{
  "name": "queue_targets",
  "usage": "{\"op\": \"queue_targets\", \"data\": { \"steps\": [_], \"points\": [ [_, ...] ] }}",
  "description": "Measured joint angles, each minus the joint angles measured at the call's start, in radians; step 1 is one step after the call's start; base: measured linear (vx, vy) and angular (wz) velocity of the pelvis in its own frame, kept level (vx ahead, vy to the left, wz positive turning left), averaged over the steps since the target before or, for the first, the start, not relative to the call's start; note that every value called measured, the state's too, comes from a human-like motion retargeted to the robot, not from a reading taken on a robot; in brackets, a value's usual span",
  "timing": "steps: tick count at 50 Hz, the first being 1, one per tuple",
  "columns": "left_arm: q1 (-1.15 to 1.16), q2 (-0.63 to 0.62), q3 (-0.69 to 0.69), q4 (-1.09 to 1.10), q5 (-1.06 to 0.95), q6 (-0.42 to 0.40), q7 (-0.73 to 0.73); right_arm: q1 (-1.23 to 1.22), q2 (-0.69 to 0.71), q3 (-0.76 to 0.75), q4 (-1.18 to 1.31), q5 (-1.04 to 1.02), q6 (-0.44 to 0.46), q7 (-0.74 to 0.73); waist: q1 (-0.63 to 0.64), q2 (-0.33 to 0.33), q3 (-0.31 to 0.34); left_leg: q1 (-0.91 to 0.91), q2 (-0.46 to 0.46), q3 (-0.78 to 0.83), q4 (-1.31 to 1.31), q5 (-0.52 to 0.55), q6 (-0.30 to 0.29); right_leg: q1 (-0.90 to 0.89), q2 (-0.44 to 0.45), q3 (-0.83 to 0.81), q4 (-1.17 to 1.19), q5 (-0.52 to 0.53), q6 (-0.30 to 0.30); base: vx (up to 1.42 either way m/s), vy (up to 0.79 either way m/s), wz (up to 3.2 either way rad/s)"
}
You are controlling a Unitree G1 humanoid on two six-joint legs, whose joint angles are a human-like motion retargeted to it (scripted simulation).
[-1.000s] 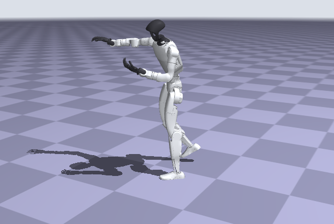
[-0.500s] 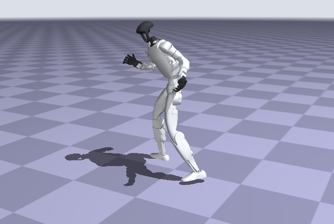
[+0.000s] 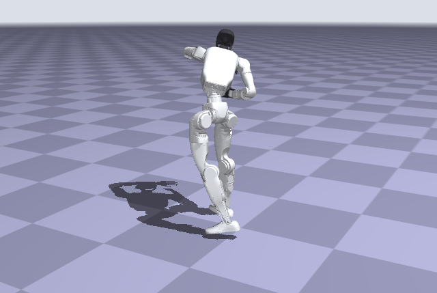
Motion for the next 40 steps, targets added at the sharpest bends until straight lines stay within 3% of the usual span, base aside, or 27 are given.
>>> {"op": "queue_targets", "data": {
  "steps": [2,7,10,12,13,15,18,20,25,28,30,33,35,36,37,38,40],
  "points": [
    [0.075,0.040,0.000,-0.168,0.122,-0.027,0.099,0.024,0.010,-0.027,-0.012,-0.005,-0.047,-0.049,0.003,-0.044,0.000,-0.023,-0.006,-0.041,0.059,-0.010,0.015,-0.011,0.007,0.082,-0.008,-0.003,-0.002,0.28,0.11,-2.23],
    [0.432,0.210,0.068,-0.405,0.061,-0.063,0.079,0.104,0.002,-0.154,-0.048,0.036,-0.068,-0.063,0.074,-0.110,0.000,-0.092,0.035,-0.154,0.227,-0.039,0.031,-0.007,0.011,0.214,-0.012,-0.031,0.022,0.25,0.10,-1.58],
    [0.801,0.293,0.317,-0.440,0.002,-0.054,0.149,0.148,-0.025,-0.228,-0.087,0.035,-0.045,-0.047,0.135,-0.119,-0.006,-0.118,0.080,-0.196,0.263,-0.049,0.027,0.017,0.003,0.247,-0.001,-0.057,0.028,0.22,0.10,-0.62],
    [1.110,0.265,0.585,-0.452,-0.063,-0.062,0.180,0.161,-0.049,-0.260,-0.134,0.016,-0.054,-0.039,0.180,-0.112,-0.011,-0.129,0.113,-0.226,0.252,-0.045,0.017,0.041,0.001,0.250,0.021,-0.082,0.016,0.21,0.10,-0.10],
    [1.238,0.227,0.701,-0.458,-0.117,-0.061,0.201,0.152,-0.054,-0.263,-0.154,-0.020,-0.041,-0.037,0.205,-0.109,-0.008,-0.128,0.126,-0.240,0.224,-0.033,0.007,0.068,-0.002,0.251,0.003,-0.079,-0.010,0.21,0.09,0.18],
    [1.503,0.120,0.946,-0.489,-0.208,-0.069,0.203,0.120,-0.078,-0.271,-0.201,-0.065,-0.048,-0.053,0.239,-0.113,-0.016,-0.147,0.162,-0.267,0.219,-0.029,0.001,0.065,0.005,0.228,0.121,-0.156,-0.001,0.23,0.08,0.49],
    [1.735,-0.073,1.175,-0.546,-0.415,-0.074,0.184,0.057,-0.140,-0.346,-0.276,-0.238,0.009,0.006,0.305,-0.140,-0.031,-0.173,0.212,-0.302,0.181,0.000,-0.009,0.100,0.011,0.171,0.255,-0.248,-0.043,0.24,0.04,0.99],
    [1.887,-0.239,1.271,-0.623,-0.639,-0.117,0.197,-0.003,-0.059,-0.231,-0.294,-0.252,-0.039,-0.202,0.336,-0.148,-0.040,-0.147,0.248,-0.304,0.073,0.069,-0.066,0.238,0.021,0.118,0.160,-0.252,-0.155,0.26,0.00,1.54],
    [2.025,-0.527,1.255,-0.679,-1.105,-0.102,0.048,-0.227,-0.144,-0.290,-0.253,-0.430,0.056,-0.125,0.532,-0.203,-0.094,-0.209,0.258,-0.235,-0.028,0.160,-0.074,0.394,0.033,-0.105,0.236,-0.349,-0.235,0.29,0.01,2.21],
    [2.045,-0.538,1.227,-0.641,-1.152,-0.062,0.001,-0.470,-0.365,-0.279,-0.057,-0.597,0.148,-0.161,0.703,-0.224,-0.114,-0.240,0.220,-0.385,-0.018,0.184,-0.044,0.518,0.059,-0.240,0.197,-0.347,-0.231,0.30,0.01,2.20],
    [2.032,-0.510,1.199,-0.601,-1.172,-0.054,-0.020,-0.732,-0.547,-0.140,0.251,-0.658,0.221,-0.215,0.833,-0.249,-0.120,-0.251,0.207,-0.474,0.023,0.175,-0.018,0.579,0.071,-0.297,0.181,-0.338,-0.211,0.30,0.00,1.44],
    [2.023,-0.462,1.149,-0.544,-1.189,-0.082,-0.026,-1.181,-0.662,0.318,0.968,-0.506,0.313,-0.195,1.047,-0.335,-0.133,-0.273,0.203,-0.493,0.081,0.145,0.000,0.578,0.058,-0.318,0.221,-0.340,-0.194,0.32,0.00,0.49],
    [2.049,-0.445,1.145,-0.534,-1.169,-0.082,-0.025,-1.296,-0.689,0.476,1.283,-0.322,0.338,-0.067,1.169,-0.411,-0.129,-0.286,0.189,-0.485,0.082,0.135,0.022,0.543,0.035,-0.331,0.271,-0.339,-0.194,0.36,0.04,0.29],
    [2.073,-0.441,1.176,-0.525,-1.124,-0.089,0.063,-1.277,-0.741,0.472,1.281,-0.273,0.343,-0.113,1.203,-0.439,-0.111,-0.288,0.177,-0.495,0.065,0.133,0.038,0.530,0.025,-0.350,0.297,-0.328,-0.199,0.40,0.07,0.75],
    [2.106,-0.440,1.211,-0.531,-1.093,-0.089,0.095,-1.215,-0.791,0.405,1.235,-0.248,0.343,-0.161,1.226,-0.463,-0.092,-0.284,0.164,-0.511,0.040,0.136,0.048,0.521,0.018,-0.372,0.323,-0.313,-0.201,0.43,0.10,1.30],
    [2.155,-0.449,1.252,-0.565,-1.087,-0.075,0.013,-1.067,-0.832,0.214,1.100,-0.267,0.335,-0.217,1.228,-0.480,-0.069,-0.271,0.148,-0.540,0.001,0.145,0.046,0.524,0.014,-0.403,0.349,-0.290,-0.202,0.47,0.12,1.79],
    [2.264,-0.462,1.318,-0.599,-1.068,-0.060,-0.033,-0.597,-0.752,-0.343,0.721,-0.396,0.327,-0.248,1.193,-0.508,-0.045,-0.238,0.130,-0.626,-0.077,0.166,0.025,0.547,0.029,-0.465,0.390,-0.213,-0.195,0.52,0.12,2.42]
  ]
}}
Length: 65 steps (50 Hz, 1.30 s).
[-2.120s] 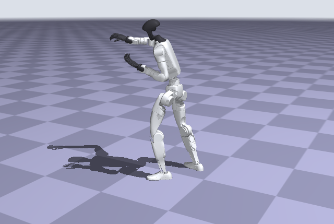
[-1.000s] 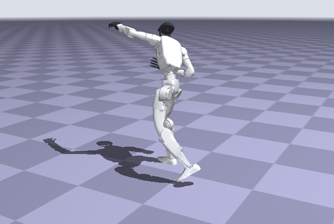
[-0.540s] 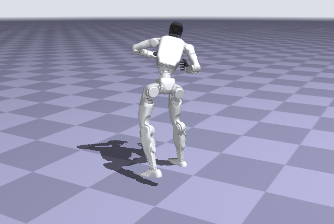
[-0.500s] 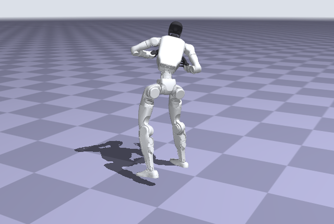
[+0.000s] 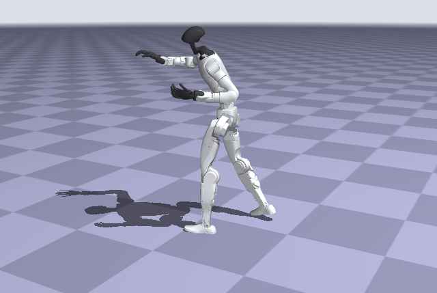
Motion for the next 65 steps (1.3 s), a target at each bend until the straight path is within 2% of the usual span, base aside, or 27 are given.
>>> {"op": "queue_targets", "data": {
  "steps": [2,5,7,10,13,16,20,22,23,25,27,28,30,32,35,37,40,42,43,45,47,49,52,55,60,63,65],
  "points": [
    [-0.005,0.004,0.033,0.024,0.064,0.021,-0.023,0.315,0.150,-0.316,-0.307,-0.031,-0.059,0.104,-0.056,0.010,0.010,0.023,-0.001,-0.109,-0.055,0.017,-0.031,0.005,0.030,-0.033,0.074,0.094,0.021,0.51,0.08,2.79],
    [-0.270,0.027,-0.027,0.130,0.290,0.117,0.073,0.425,0.172,-0.440,-0.415,0.021,-0.074,0.217,-0.120,0.051,0.019,0.053,0.003,-0.250,-0.097,0.027,-0.056,-0.047,0.062,0.014,0.254,0.203,0.062,0.38,0.01,2.41],
    [-0.659,-0.007,-0.214,0.299,0.348,0.086,0.074,0.222,-0.002,-0.258,-0.134,0.042,-0.059,0.099,-0.116,0.057,0.015,0.047,-0.004,-0.307,-0.103,0.028,-0.048,-0.144,0.060,0.093,0.393,0.207,0.088,0.20,-0.05,1.54],
    [-1.214,-0.122,-0.514,0.743,0.556,0.086,0.204,-0.442,-0.120,0.451,0.580,0.141,-0.034,-0.156,-0.088,0.037,-0.002,0.028,-0.016,-0.345,-0.097,0.020,-0.026,-0.292,0.019,0.187,0.520,0.148,0.082,0.14,-0.08,0.76],
    [-1.463,-0.197,-0.657,1.045,0.489,0.102,0.263,-0.827,-0.025,0.784,0.930,0.501,-0.072,0.032,-0.102,0.038,-0.006,0.011,-0.019,-0.357,-0.096,0.009,-0.016,-0.402,-0.089,0.161,0.518,0.062,0.029,0.18,-0.11,0.36],
    [-1.375,-0.265,-0.589,1.017,0.329,0.027,0.277,-0.876,-0.039,0.759,0.745,0.558,-0.144,-0.144,-0.116,0.097,0.009,0.025,0.003,-0.363,-0.095,0.000,-0.053,-0.357,-0.136,0.039,0.263,-0.015,-0.018,0.24,-0.12,0.20],
    [-0.912,-0.195,-0.384,0.684,0.025,-0.031,0.114,-0.620,-0.027,0.484,0.102,0.246,-0.123,-0.222,-0.149,0.075,0.020,0.032,-0.005,-0.314,-0.061,-0.048,-0.051,-0.377,-0.184,-0.062,-0.007,-0.003,0.046,0.30,-0.19,-0.37],
    [-0.580,-0.298,-0.295,0.545,-0.509,-0.026,-0.100,-0.367,0.025,0.278,-0.222,0.129,-0.090,-0.210,-0.121,0.063,0.021,0.032,-0.021,-0.264,-0.026,-0.080,-0.040,-0.394,-0.216,-0.140,-0.110,0.042,0.077,0.29,-0.18,-0.85],
    [-0.440,-0.299,-0.260,0.513,-0.470,-0.038,-0.092,-0.238,0.063,0.182,-0.372,0.071,-0.098,-0.201,-0.105,0.060,0.025,0.042,-0.029,-0.236,-0.014,-0.093,-0.029,-0.385,-0.229,-0.202,-0.171,0.080,0.085,0.28,-0.17,-0.96],
    [-0.220,-0.198,-0.147,0.682,0.158,0.003,0.353,-0.024,0.129,0.024,-0.616,-0.003,-0.127,-0.218,-0.081,0.053,0.035,0.053,-0.047,-0.183,0.018,-0.119,0.008,-0.376,-0.252,-0.350,-0.262,0.173,0.094,0.28,-0.17,-0.96],
    [-0.038,-0.200,-0.040,0.638,0.247,0.057,0.412,0.171,0.220,-0.080,-0.787,-0.003,-0.165,-0.204,-0.044,0.054,0.034,0.058,-0.061,-0.134,0.066,-0.158,0.029,-0.392,-0.280,-0.468,-0.261,0.251,0.110,0.29,-0.18,-0.95],
    [0.029,-0.224,-0.007,0.597,0.150,0.008,0.397,0.249,0.283,-0.102,-0.856,0.025,-0.206,-0.192,-0.035,0.060,0.034,0.054,-0.063,-0.110,0.104,-0.189,0.039,-0.410,-0.295,-0.498,-0.230,0.266,0.113,0.30,-0.19,-0.90],
    [0.082,-0.262,0.068,0.511,0.074,-0.030,0.396,0.394,0.392,-0.121,-0.943,0.121,-0.274,-0.152,-0.036,0.084,0.033,0.066,-0.078,-0.068,0.163,-0.235,0.050,-0.403,-0.299,-0.510,-0.249,0.280,0.104,0.30,-0.19,-0.81],
    [0.033,-0.295,0.063,0.279,-0.147,-0.092,0.134,0.496,0.499,-0.083,-0.976,0.243,-0.339,-0.072,-0.064,0.130,0.019,0.086,-0.057,-0.003,0.250,-0.289,0.032,-0.392,-0.291,-0.457,-0.216,0.225,0.080,0.32,-0.18,-1.00],
    [-0.150,-0.272,0.062,0.075,-0.407,-0.137,0.074,0.574,0.596,0.043,-0.952,0.383,-0.354,0.001,-0.176,0.197,-0.047,0.117,-0.002,0.149,0.373,-0.338,0.015,-0.408,-0.282,-0.347,-0.133,0.133,0.045,0.33,-0.12,-1.47],
    [-0.323,-0.215,0.065,0.025,-0.698,-0.098,-0.057,0.567,0.627,0.145,-0.934,0.449,-0.348,0.061,-0.290,0.233,-0.091,0.154,0.035,0.281,0.427,-0.352,0.019,-0.442,-0.265,-0.265,-0.093,0.101,0.039,0.30,-0.05,-2.09],
    [-0.666,0.091,0.084,0.160,-0.168,-0.151,0.159,0.536,0.624,0.249,-0.950,0.507,-0.371,0.141,-0.502,0.287,-0.144,0.229,0.045,0.449,0.440,-0.364,0.045,-0.487,-0.227,-0.143,-0.092,0.088,0.054,0.25,0.02,-2.26],
    [-0.974,0.391,-0.024,0.456,0.217,-0.014,0.313,0.509,0.616,0.287,-0.965,0.549,-0.372,0.174,-0.643,0.324,-0.145,0.272,0.029,0.501,0.424,-0.371,0.060,-0.499,-0.199,-0.080,-0.113,0.091,0.063,0.18,0.07,-1.96],
    [-1.194,0.546,-0.169,0.695,0.402,0.083,0.359,0.467,0.619,0.312,-0.961,0.554,-0.366,0.187,-0.715,0.335,-0.105,0.300,0.019,0.511,0.415,-0.374,0.064,-0.491,-0.187,-0.055,-0.124,0.093,0.067,0.15,0.09,-1.62],
    [-1.687,0.744,-0.713,1.301,0.852,0.272,0.346,0.449,0.613,0.353,-0.948,0.577,-0.387,0.164,-0.850,0.374,-0.093,0.308,0.009,0.515,0.415,-0.386,0.080,-0.499,-0.165,-0.023,-0.144,0.096,0.079,0.16,0.10,-1.25],
    [-2.006,0.705,-1.287,1.782,1.407,0.319,0.148,0.468,0.601,0.360,-0.936,0.557,-0.404,0.152,-0.950,0.431,-0.085,0.294,0.009,0.525,0.417,-0.389,0.087,-0.516,-0.141,-0.006,-0.178,0.111,0.081,0.17,0.10,-1.00],
    [-1.970,0.741,-1.318,1.896,1.623,0.284,0.084,0.481,0.552,0.355,-0.925,0.517,-0.404,0.163,-1.047,0.503,-0.048,0.318,-0.003,0.557,0.383,-0.371,0.062,-0.532,-0.127,0.020,-0.181,0.119,0.113,0.20,0.09,-1.14],
    [-2.097,0.813,-1.318,1.720,1.313,0.241,0.165,0.556,0.619,0.272,-0.939,0.458,-0.378,0.175,-1.091,0.406,-0.026,0.393,-0.066,0.586,0.292,-0.315,0.009,-0.565,-0.139,0.087,-0.110,0.099,0.225,0.20,0.06,-1.37],
    [-2.128,0.812,-1.318,1.408,1.030,0.203,0.183,0.653,0.715,0.202,-0.945,0.331,-0.365,0.089,-1.049,0.354,0.014,0.422,-0.101,0.514,0.258,-0.265,-0.003,-0.531,-0.119,0.139,-0.146,0.113,0.242,0.14,0.02,-1.00],
    [-2.117,0.800,-1.318,0.863,0.986,0.148,0.152,0.636,0.707,0.055,-0.969,0.236,-0.349,0.050,-0.992,0.329,0.008,0.341,-0.070,0.345,0.324,-0.273,-0.008,-0.507,-0.130,0.138,-0.126,0.089,0.200,0.11,0.03,0.03],
    [-2.067,0.838,-1.295,0.528,0.996,0.100,0.187,0.534,0.643,-0.025,-0.968,0.160,-0.318,0.132,-0.947,0.313,-0.011,0.292,-0.016,0.353,0.341,-0.283,-0.029,-0.460,-0.102,0.117,-0.213,0.108,0.119,0.03,-0.03,0.24],
    [-1.987,0.871,-1.248,0.329,0.970,0.056,0.236,0.413,0.632,-0.041,-0.960,0.091,-0.301,0.117,-0.902,0.285,0.003,0.283,0.012,0.392,0.332,-0.286,-0.050,-0.432,-0.097,0.102,-0.234,0.111,0.115,0.00,-0.05,0.29]
  ]
}}
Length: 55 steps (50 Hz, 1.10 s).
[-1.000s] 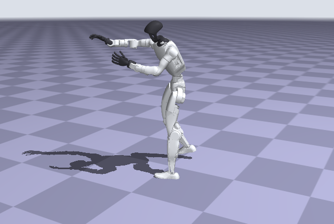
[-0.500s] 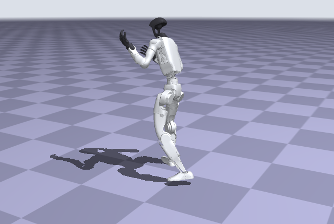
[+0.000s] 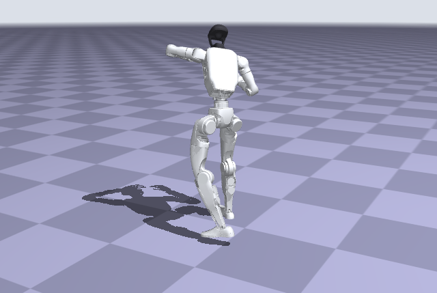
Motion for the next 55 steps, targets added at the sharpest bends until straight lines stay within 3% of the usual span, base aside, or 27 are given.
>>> {"op": "queue_targets", "data": {
  "steps": [2,5,10,12,15,17,18,20,23,25,27,28,29,30,32,33,35,36,37,38,39,40,42,48,52,53,55],
  "points": [
    [0.187,0.026,0.135,-0.158,-0.078,-0.024,-0.021,-0.093,-0.030,-0.026,0.024,-0.066,0.032,0.045,0.064,-0.045,-0.010,-0.001,0.021,0.051,-0.011,-0.006,-0.001,0.005,-0.010,-0.016,0.040,-0.021,0.012,0.03,-0.08,0.42],
    [0.739,-0.039,0.526,-0.305,-0.270,-0.031,-0.097,-0.152,-0.088,-0.062,0.032,-0.115,0.084,0.134,0.173,-0.107,-0.094,-0.019,0.029,0.092,-0.028,-0.008,0.015,-0.030,-0.063,-0.050,0.175,-0.077,0.082,0.06,-0.11,0.88],
    [1.399,-0.350,0.957,-0.363,-0.532,0.000,-0.185,-0.416,-0.372,0.014,0.173,-0.150,0.164,0.249,0.363,-0.163,-0.135,-0.086,0.097,-0.056,-0.012,0.016,0.045,0.117,-0.008,-0.226,0.032,-0.053,-0.051,0.02,-0.09,1.60],
    [1.520,-0.460,1.015,-0.343,-0.594,-0.019,-0.199,-0.680,-0.542,0.228,0.400,-0.181,0.168,0.167,0.462,-0.214,-0.117,-0.120,0.104,-0.144,-0.020,0.022,0.043,0.145,-0.011,-0.305,0.036,-0.047,-0.031,-0.05,-0.07,2.01],
    [1.651,-0.602,1.049,-0.286,-0.624,-0.067,-0.166,-1.304,-0.682,0.941,1.059,-0.261,0.199,-0.075,0.619,-0.289,-0.101,-0.201,0.101,-0.254,-0.036,0.032,0.050,0.144,-0.025,-0.414,0.056,-0.035,-0.011,-0.08,-0.04,1.91],
    [1.703,-0.708,1.029,-0.242,-0.791,-0.119,-0.166,-1.586,-0.647,1.374,1.564,-0.204,0.236,-0.023,0.742,-0.320,-0.083,-0.257,0.088,-0.308,-0.056,0.046,0.065,0.125,-0.043,-0.475,0.069,-0.029,-0.005,-0.09,0.00,1.68],
    [1.725,-0.711,1.048,-0.207,-0.726,-0.115,-0.175,-1.614,-0.651,1.420,1.774,-0.117,0.234,0.027,0.808,-0.333,-0.063,-0.278,0.079,-0.337,-0.072,0.056,0.066,0.125,-0.050,-0.510,0.070,-0.026,-0.002,-0.07,0.02,1.69],
    [1.798,-0.743,1.088,-0.160,-0.736,-0.097,-0.178,-1.686,-0.692,1.373,2.049,0.071,0.265,0.016,0.925,-0.322,-0.031,-0.308,0.062,-0.390,-0.118,0.081,0.064,0.132,-0.059,-0.577,0.060,-0.018,-0.011,-0.05,0.05,1.70],
    [1.948,-0.790,1.165,-0.057,-0.862,-0.035,-0.145,-1.712,-0.809,1.255,1.906,0.307,0.201,-0.054,1.017,-0.275,-0.005,-0.314,0.038,-0.471,-0.212,0.127,0.048,0.170,-0.059,-0.671,0.028,0.005,-0.026,0.01,0.10,1.67],
    [2.045,-0.784,1.189,0.068,-0.762,-0.089,-0.129,-1.640,-0.855,1.238,1.757,0.317,0.129,-0.043,1.032,-0.245,0.007,-0.300,0.032,-0.520,-0.269,0.156,0.033,0.206,-0.050,-0.707,0.010,0.023,-0.038,0.06,0.14,1.40],
    [2.097,-0.912,1.176,0.181,-1.098,-0.113,-0.020,-1.561,-0.812,1.185,1.718,0.198,0.197,-0.078,1.036,-0.216,0.012,-0.285,0.030,-0.548,-0.297,0.173,0.040,0.223,-0.053,-0.692,0.023,0.030,-0.062,0.08,0.14,0.84],
    [2.106,-0.920,1.191,0.239,-1.240,-0.111,-0.209,-1.522,-0.793,1.162,1.706,0.124,0.197,-0.067,1.046,-0.205,0.003,-0.288,0.040,-0.556,-0.293,0.168,0.035,0.207,-0.069,-0.666,0.087,0.016,-0.071,0.09,0.13,0.53],
    [2.100,-0.877,1.199,0.353,-1.067,-0.075,-0.142,-1.490,-0.798,1.152,1.673,0.090,0.198,-0.073,1.053,-0.193,0.010,-0.282,0.032,-0.566,-0.289,0.167,0.043,0.215,-0.073,-0.635,0.086,0.016,-0.079,0.09,0.13,0.51],
    [2.085,-0.809,1.204,0.494,-0.736,-0.021,0.051,-1.461,-0.814,1.149,1.630,0.077,0.198,-0.089,1.059,-0.181,0.024,-0.272,0.015,-0.575,-0.285,0.169,0.057,0.236,-0.072,-0.600,0.052,0.025,-0.086,0.07,0.14,0.48],
    [2.063,-0.947,1.243,0.419,-1.428,-0.140,-0.259,-1.380,-0.761,1.085,1.595,0.020,0.210,-0.104,1.063,-0.169,0.025,-0.273,-0.008,-0.579,-0.267,0.164,0.057,0.245,-0.079,-0.520,0.027,0.026,-0.088,0.06,0.14,0.37],
    [2.038,-1.001,1.264,0.451,-1.646,-0.095,-0.189,-1.340,-0.766,1.065,1.553,0.037,0.251,-0.127,1.069,-0.161,0.024,-0.281,-0.025,-0.583,-0.253,0.162,0.072,0.239,-0.094,-0.479,0.038,0.019,-0.090,0.06,0.13,0.33],
    [2.004,-1.010,1.351,0.533,-1.728,-0.070,-0.355,-1.277,-0.779,1.025,1.454,0.011,0.226,-0.140,1.069,-0.145,0.023,-0.273,-0.036,-0.586,-0.246,0.150,0.070,0.234,-0.106,-0.394,0.067,-0.012,-0.085,0.07,0.12,0.25],
    [1.990,-1.020,1.393,0.596,-1.723,-0.046,-0.362,-1.241,-0.793,0.991,1.390,-0.003,0.225,-0.138,1.059,-0.131,0.021,-0.267,-0.043,-0.589,-0.244,0.148,0.066,0.232,-0.113,-0.356,0.091,-0.031,-0.087,0.07,0.11,0.25],
    [1.981,-1.000,1.420,0.697,-1.519,-0.010,-0.253,-1.200,-0.810,0.952,1.320,-0.020,0.225,-0.145,1.046,-0.118,0.017,-0.263,-0.050,-0.592,-0.241,0.145,0.065,0.229,-0.119,-0.320,0.118,-0.050,-0.090,0.07,0.10,0.31],
    [1.982,-0.920,1.415,0.876,-0.919,0.053,0.085,-1.151,-0.835,0.904,1.239,-0.046,0.223,-0.168,1.029,-0.108,0.009,-0.263,-0.056,-0.596,-0.236,0.141,0.070,0.221,-0.124,-0.287,0.152,-0.071,-0.096,0.07,0.09,0.26],
    [1.971,-0.917,1.442,0.947,-0.827,0.072,0.169,-1.101,-0.847,0.861,1.164,-0.050,0.218,-0.181,1.012,-0.098,0.005,-0.260,-0.062,-0.595,-0.234,0.142,0.068,0.213,-0.127,-0.258,0.186,-0.088,-0.102,0.05,0.08,0.19],
    [1.954,-0.952,1.484,0.962,-0.990,0.070,0.126,-1.050,-0.852,0.821,1.093,-0.042,0.213,-0.189,0.994,-0.087,0.003,-0.255,-0.068,-0.593,-0.235,0.144,0.062,0.205,-0.130,-0.230,0.219,-0.103,-0.109,0.01,0.07,0.05],
    [1.901,-1.016,1.595,0.985,-1.569,0.012,-0.202,-0.916,-0.849,0.716,0.927,-0.021,0.177,-0.185,0.949,-0.069,0.002,-0.247,-0.083,-0.577,-0.233,0.149,0.053,0.189,-0.140,-0.205,0.278,-0.130,-0.127,-0.03,0.06,-0.14],
    [1.816,-0.933,1.838,1.111,-1.714,0.000,-0.297,-0.545,-0.831,0.423,0.482,0.036,0.044,-0.156,0.801,0.007,-0.007,-0.221,-0.097,-0.466,-0.176,0.104,0.063,0.180,-0.194,-0.284,0.346,-0.204,-0.191,-0.03,0.02,-0.84],
    [1.795,-0.714,1.900,1.116,-1.455,0.005,-0.095,-0.180,-0.726,0.176,0.219,0.139,-0.006,-0.087,0.708,0.046,-0.050,-0.178,-0.118,-0.344,-0.129,0.054,0.072,0.126,-0.245,-0.163,0.388,-0.213,-0.134,0.05,0.01,-1.48],
    [1.756,-0.685,1.940,1.026,-1.727,-0.021,-0.230,-0.107,-0.678,0.143,0.169,0.166,-0.014,-0.043,0.686,0.061,-0.064,-0.162,-0.119,-0.308,-0.126,0.046,0.065,0.109,-0.246,-0.115,0.387,-0.209,-0.111,0.07,-0.02,-1.81],
    [1.757,-0.521,1.923,1.053,-1.623,-0.036,-0.164,-0.024,-0.605,0.125,0.091,0.215,-0.027,-0.008,0.616,0.101,-0.091,-0.129,-0.116,-0.236,-0.126,0.035,0.061,0.081,-0.233,-0.028,0.363,-0.197,-0.060,0.08,-0.03,-2.03]
  ]
}}
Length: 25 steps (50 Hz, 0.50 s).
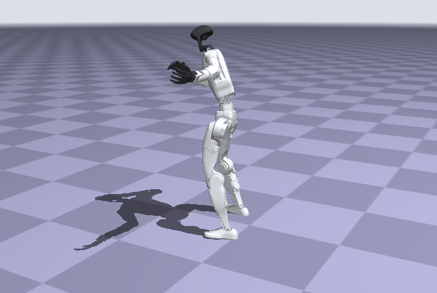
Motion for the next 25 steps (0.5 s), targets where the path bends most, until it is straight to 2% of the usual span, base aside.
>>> {"op": "queue_targets", "data": {
  "steps": [2,3,5,7,9,11,12,13,14,15,17,18,20,22,23,25],
  "points": [
    [-0.032,0.190,-0.009,-0.017,0.057,0.013,0.008,0.037,0.078,0.026,-0.040,0.035,-0.004,0.036,-0.080,0.046,-0.024,0.028,0.012,0.077,-0.015,-0.002,-0.019,-0.027,0.034,0.074,-0.052,0.019,0.043,0.06,-0.06,-2.17],
    [-0.058,0.301,-0.023,-0.034,0.088,0.028,-0.091,0.048,0.120,0.043,-0.049,0.049,-0.006,0.068,-0.127,0.066,-0.039,0.037,0.018,0.110,-0.025,0.000,-0.033,-0.038,0.054,0.103,-0.086,0.028,0.057,0.03,-0.06,-2.20],
    [-0.186,0.533,-0.061,-0.016,0.176,0.052,-0.109,0.050,0.190,0.100,-0.050,0.048,-0.002,0.090,-0.226,0.112,-0.033,0.054,0.035,0.195,-0.029,-0.001,-0.034,-0.055,0.102,0.177,-0.172,0.076,0.086,-0.02,-0.02,-2.22],
    [-0.409,0.765,-0.198,0.002,0.498,0.131,-0.121,0.010,0.245,0.192,-0.017,0.039,0.018,0.100,-0.384,0.140,-0.001,0.051,0.048,0.248,-0.014,-0.007,-0.027,-0.067,0.130,0.223,-0.229,0.109,0.104,-0.04,0.00,-1.60],
    [-0.564,0.915,-0.376,-0.108,0.764,0.163,-0.140,-0.053,0.280,0.300,0.042,0.052,0.030,0.092,-0.577,0.172,0.064,0.043,0.054,0.286,-0.013,-0.003,-0.021,-0.064,0.152,0.251,-0.310,0.147,0.098,-0.03,0.01,-1.05],
    [-0.570,1.041,-0.531,-0.331,1.033,0.148,-0.152,-0.079,0.331,0.393,0.120,0.089,0.033,0.087,-0.761,0.197,0.102,0.011,0.052,0.320,-0.020,0.000,-0.010,-0.100,0.163,0.277,-0.357,0.176,0.087,0.00,0.03,-0.75],
    [-0.463,1.133,-0.512,-0.461,1.155,0.134,-0.141,-0.079,0.381,0.428,0.166,0.107,0.029,0.086,-0.839,0.189,0.113,-0.007,0.048,0.339,-0.030,0.004,-0.009,-0.123,0.166,0.292,-0.382,0.190,0.078,0.01,0.04,-0.82],
    [-0.202,1.277,-0.329,-0.585,1.265,0.129,-0.109,-0.073,0.469,0.451,0.217,0.117,0.026,0.085,-0.900,0.145,0.125,-0.016,0.041,0.366,-0.042,0.009,-0.009,-0.144,0.170,0.314,-0.406,0.205,0.069,0.04,0.03,-1.20],
    [0.186,1.383,0.027,-0.652,1.411,0.127,-0.087,-0.030,0.512,0.422,0.258,0.114,0.024,0.080,-0.921,0.122,0.130,0.001,0.036,0.400,-0.054,0.009,-0.016,-0.165,0.175,0.344,-0.389,0.201,0.092,0.07,0.03,-1.62],
    [0.638,1.471,0.469,-0.690,1.575,0.127,-0.072,0.031,0.533,0.366,0.294,0.106,0.022,0.073,-0.923,0.111,0.133,0.031,0.032,0.438,-0.065,0.007,-0.026,-0.186,0.182,0.378,-0.350,0.189,0.132,0.10,0.03,-1.96],
    [0.873,1.471,0.670,-0.901,1.591,0.082,-0.176,0.069,0.571,0.391,0.329,0.069,0.021,0.073,-1.014,0.031,0.133,0.048,0.014,0.515,-0.057,0.007,-0.022,-0.208,0.189,0.444,-0.384,0.199,0.152,0.11,0.04,-2.12],
    [0.980,1.471,0.752,-0.981,1.658,0.060,-0.221,0.081,0.588,0.389,0.339,0.057,0.013,0.082,-1.048,-0.015,0.133,0.040,0.020,0.551,-0.009,-0.005,0.010,-0.218,0.194,0.474,-0.400,0.203,0.128,0.10,0.05,-2.16],
    [1.204,1.471,0.889,-1.095,1.773,0.042,-0.076,0.101,0.600,0.368,0.345,0.013,0.001,0.054,-1.089,-0.109,0.133,0.036,0.010,0.586,0.049,-0.012,0.046,-0.216,0.193,0.545,-0.472,0.233,0.131,0.10,0.06,-2.18],
    [1.219,1.471,0.810,-1.173,1.685,0.028,-0.220,0.118,0.610,0.319,0.344,-0.033,0.030,0.074,-1.078,-0.189,0.133,0.007,-0.014,0.552,0.072,0.001,0.046,-0.197,0.188,0.622,-0.614,0.310,0.107,0.07,0.05,-2.18],
    [1.219,1.471,0.776,-1.199,1.663,0.033,-0.224,0.132,0.614,0.281,0.337,-0.024,0.026,0.066,-1.056,-0.243,0.133,-0.011,-0.026,0.532,0.120,0.004,0.068,-0.229,0.187,0.665,-0.581,0.296,0.144,0.03,0.06,-2.19],
    [1.219,1.471,0.723,-1.239,1.662,0.029,-0.207,0.158,0.630,0.219,0.335,0.004,0.017,0.051,-0.995,-0.309,0.133,-0.110,-0.018,0.476,0.286,-0.007,0.132,-0.283,0.187,0.755,-0.576,0.298,0.153,0.02,0.08,-1.75]
  ]
}}
